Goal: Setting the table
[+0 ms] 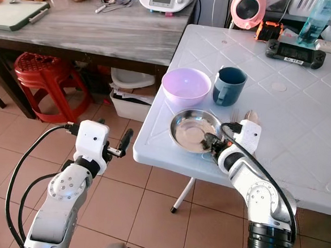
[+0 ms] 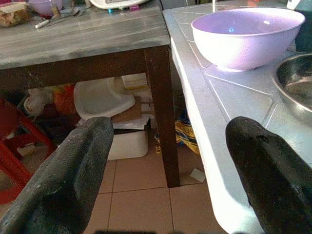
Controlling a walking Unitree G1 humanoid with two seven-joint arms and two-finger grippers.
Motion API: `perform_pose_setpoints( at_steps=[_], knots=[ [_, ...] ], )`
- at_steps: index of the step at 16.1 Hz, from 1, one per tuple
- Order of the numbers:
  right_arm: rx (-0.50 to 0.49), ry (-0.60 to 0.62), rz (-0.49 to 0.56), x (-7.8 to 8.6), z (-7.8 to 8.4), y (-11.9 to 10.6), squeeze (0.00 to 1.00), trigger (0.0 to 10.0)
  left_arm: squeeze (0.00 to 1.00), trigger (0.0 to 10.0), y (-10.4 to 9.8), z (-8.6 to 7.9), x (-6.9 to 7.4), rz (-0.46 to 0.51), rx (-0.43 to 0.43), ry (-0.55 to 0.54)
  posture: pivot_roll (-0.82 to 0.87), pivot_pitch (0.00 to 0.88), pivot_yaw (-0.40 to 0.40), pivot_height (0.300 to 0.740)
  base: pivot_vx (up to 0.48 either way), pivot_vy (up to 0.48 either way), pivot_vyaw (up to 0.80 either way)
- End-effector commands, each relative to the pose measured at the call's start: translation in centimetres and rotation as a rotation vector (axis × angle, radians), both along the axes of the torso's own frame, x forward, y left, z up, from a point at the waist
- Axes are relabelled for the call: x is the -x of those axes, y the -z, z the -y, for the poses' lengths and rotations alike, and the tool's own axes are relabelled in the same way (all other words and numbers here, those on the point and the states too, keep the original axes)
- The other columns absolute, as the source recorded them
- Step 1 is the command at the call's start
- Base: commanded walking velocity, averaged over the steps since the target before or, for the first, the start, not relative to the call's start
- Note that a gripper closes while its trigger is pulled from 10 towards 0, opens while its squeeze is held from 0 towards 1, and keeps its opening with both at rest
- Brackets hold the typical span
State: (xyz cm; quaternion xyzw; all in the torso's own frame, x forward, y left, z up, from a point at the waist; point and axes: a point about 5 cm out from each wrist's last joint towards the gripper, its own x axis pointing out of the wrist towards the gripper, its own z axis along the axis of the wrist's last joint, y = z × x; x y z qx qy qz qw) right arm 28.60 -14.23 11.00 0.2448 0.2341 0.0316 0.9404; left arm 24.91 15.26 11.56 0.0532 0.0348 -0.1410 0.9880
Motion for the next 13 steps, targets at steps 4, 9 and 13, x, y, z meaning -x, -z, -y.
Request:
perform_pose_setpoints(
  at_steps=[4,9,13],
  knots=[
    [-0.064,0.017,-0.110,0.5,-0.1,1.4,0.00,0.0,0.00,10.0,-0.1,0.2,0.0,0.001,-0.008,0.040,0.01,0.039,0.056,0.740,0.000,0.000,0.00],
    [-0.057,0.032,-0.125,0.5,0.4,1.6,0.00,0.0,0.00,10.0,-0.8,0.8,0.7,0.013,0.059,0.208,0.01,0.030,0.054,0.740,0.000,0.000,0.00],
    [-0.089,0.091,-0.140,0.5,0.6,1.8,0.00,0.0,0.00,10.0,-0.9,0.7,0.8,0.030,0.061,0.213,0.00,0.021,0.047,0.740,0.000,0.000,0.00]
  ],
)
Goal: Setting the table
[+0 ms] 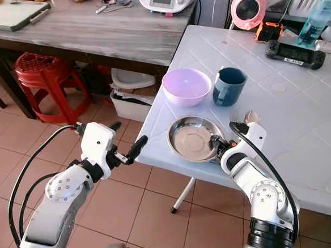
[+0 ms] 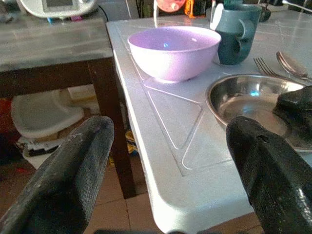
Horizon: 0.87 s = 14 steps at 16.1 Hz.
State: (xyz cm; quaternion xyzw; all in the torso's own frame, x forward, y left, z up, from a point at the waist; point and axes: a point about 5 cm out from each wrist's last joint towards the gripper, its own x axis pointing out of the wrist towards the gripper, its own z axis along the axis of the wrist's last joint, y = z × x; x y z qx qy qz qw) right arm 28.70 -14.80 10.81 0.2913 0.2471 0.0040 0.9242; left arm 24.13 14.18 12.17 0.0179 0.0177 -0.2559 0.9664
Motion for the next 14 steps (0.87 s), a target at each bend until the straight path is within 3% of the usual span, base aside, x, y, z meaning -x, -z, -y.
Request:
perform_pose_setpoints(
  at_steps=[1,5,6,7,8,9,10,12,14],
  knots=[
    [-0.021,0.031,-0.094,0.6,0.1,1.7,0.00,0.0,0.00,10.0,-0.2,-0.5,-0.1,0.023,-0.019,-0.034,0.00,0.016,0.045,0.740,0.000,0.000,0.00],
    [-0.023,0.029,-0.045,0.3,-0.1,1.1,0.00,0.0,0.00,10.0,0.5,-0.9,-0.8,-0.001,-0.036,-0.140,-0.01,0.000,0.030,0.740,0.000,0.000,0.00],
    [-0.006,0.025,0.023,0.1,-0.2,0.2,0.00,0.0,0.00,10.0,1.0,-1.3,-1.1,-0.026,-0.037,-0.196,-0.01,0.000,0.025,0.740,0.000,0.000,0.00],
    [0.077,0.007,0.175,0.1,-0.3,-1.6,0.00,0.0,0.00,10.0,1.1,-1.3,-1.4,-0.039,-0.012,-0.221,-0.02,0.000,0.021,0.740,0.000,0.000,0.00],
    [0.105,0.000,0.226,0.2,-0.3,-2.2,0.00,1.5,0.00,10.0,1.1,-1.3,-1.5,-0.041,-0.002,-0.227,-0.02,0.000,0.021,0.740,0.000,0.000,0.00],
    [0.134,0.004,0.275,0.4,-0.3,-2.7,0.00,4.8,0.00,10.0,1.1,-1.3,-1.7,-0.042,0.009,-0.231,-0.03,0.000,0.022,0.740,0.000,0.000,0.00],
    [0.279,0.044,0.402,1.1,0.3,-3.8,0.00,10.0,0.00,10.0,1.0,-1.0,-2.2,-0.038,0.033,-0.244,-0.03,0.000,0.026,0.740,0.000,0.000,0.00],
    [0.401,0.086,0.501,2.0,0.8,-4.7,0.00,10.0,0.00,10.0,1.0,-0.7,-2.5,-0.038,0.049,-0.252,-0.03,0.000,0.031,0.740,0.000,0.000,0.00],
    [0.428,0.099,0.519,2.2,0.7,-4.7,0.00,10.0,0.00,10.0,1.1,-0.3,-2.7,-0.034,0.052,-0.242,-0.04,0.000,0.033,0.740,0.000,0.154,0.00]
  ],
)
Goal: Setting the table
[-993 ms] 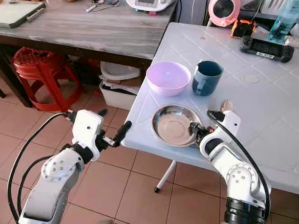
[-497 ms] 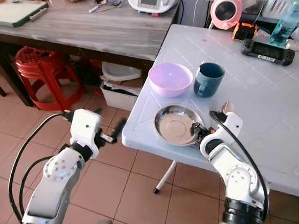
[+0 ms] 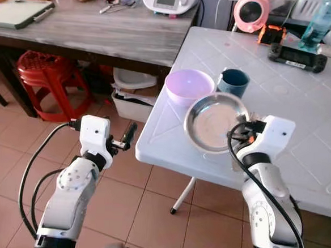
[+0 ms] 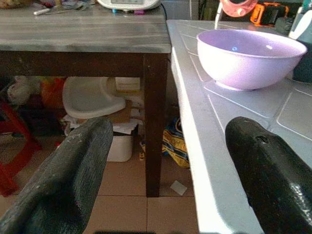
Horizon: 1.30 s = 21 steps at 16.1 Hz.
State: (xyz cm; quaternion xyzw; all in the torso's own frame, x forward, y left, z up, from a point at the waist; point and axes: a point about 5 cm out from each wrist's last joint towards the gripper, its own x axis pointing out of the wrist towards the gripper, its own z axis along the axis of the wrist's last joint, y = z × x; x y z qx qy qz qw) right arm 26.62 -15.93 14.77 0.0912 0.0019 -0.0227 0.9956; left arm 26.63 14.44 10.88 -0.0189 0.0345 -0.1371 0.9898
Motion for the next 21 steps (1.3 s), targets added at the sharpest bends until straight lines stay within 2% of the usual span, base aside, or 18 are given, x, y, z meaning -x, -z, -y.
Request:
perform_pose_setpoints(
  at_steps=[1,9,12,16,21],
  knots=[
    [-0.005,0.002,0.039,0.2,-0.4,-0.6,0.00,10.0,0.00,10.0,-0.2,0.1,-0.2,0.016,-0.006,0.008,-0.04,0.000,0.034,0.740,0.000,0.472,0.00],
    [0.030,0.009,0.066,0.0,-0.3,-0.3,0.00,10.0,0.00,10.0,-0.1,0.3,-0.5,0.020,-0.003,-0.003,-0.04,0.000,0.027,0.740,0.000,0.477,0.00],
    [0.044,0.000,0.074,-0.2,-0.4,-0.4,0.00,10.0,0.00,10.0,-0.3,0.7,-0.9,0.054,0.012,0.015,-0.04,0.000,0.025,0.740,0.000,0.451,0.00],
    [0.057,0.007,0.090,-0.4,-0.3,-0.4,0.00,10.0,0.00,10.0,-0.3,1.2,-0.8,0.074,0.001,0.032,-0.04,0.000,0.023,0.740,0.316,0.352,0.00],
    [0.064,0.001,0.103,-0.7,-0.5,-0.5,0.00,10.0,0.00,10.0,-0.3,1.2,-1.0,0.089,-0.029,0.030,-0.04,0.000,0.020,0.740,0.474,0.000,0.00]
  ],
)
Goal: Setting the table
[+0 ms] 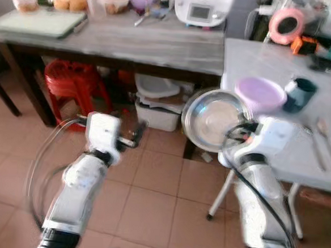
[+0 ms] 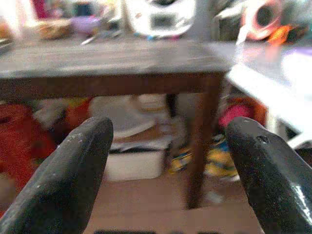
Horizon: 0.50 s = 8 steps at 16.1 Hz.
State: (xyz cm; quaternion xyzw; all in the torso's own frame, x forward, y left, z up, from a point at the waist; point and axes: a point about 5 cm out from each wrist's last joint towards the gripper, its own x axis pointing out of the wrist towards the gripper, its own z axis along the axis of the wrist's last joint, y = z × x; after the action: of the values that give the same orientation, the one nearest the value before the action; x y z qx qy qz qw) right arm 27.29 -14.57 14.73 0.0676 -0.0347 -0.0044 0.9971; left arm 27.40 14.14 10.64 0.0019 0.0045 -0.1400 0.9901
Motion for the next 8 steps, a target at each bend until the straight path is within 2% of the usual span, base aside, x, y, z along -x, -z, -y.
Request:
perform_pose_setpoints(
  at_steps=[1,6,8],
  knots=[
    [0.015,0.030,0.030,-0.09,0.89,-0.60,0.00,10.0,0.00,10.0,-0.45,0.90,-0.33,0.016,0.005,0.021,-0.04,0.000,0.020,0.740,0.480,0.000,0.00],
    [0.024,0.029,0.043,-0.21,0.82,-0.70,0.00,10.0,0.00,10.0,-0.33,1.05,-0.51,0.009,0.020,0.016,-0.04,0.000,0.021,0.740,0.435,0.000,0.00],
    [0.026,0.030,0.045,-0.24,0.83,-0.71,0.00,10.0,0.00,10.0,-0.25,1.07,-0.53,0.002,0.029,0.011,-0.04,0.000,0.022,0.740,0.377,0.291,0.00]
  ],
)
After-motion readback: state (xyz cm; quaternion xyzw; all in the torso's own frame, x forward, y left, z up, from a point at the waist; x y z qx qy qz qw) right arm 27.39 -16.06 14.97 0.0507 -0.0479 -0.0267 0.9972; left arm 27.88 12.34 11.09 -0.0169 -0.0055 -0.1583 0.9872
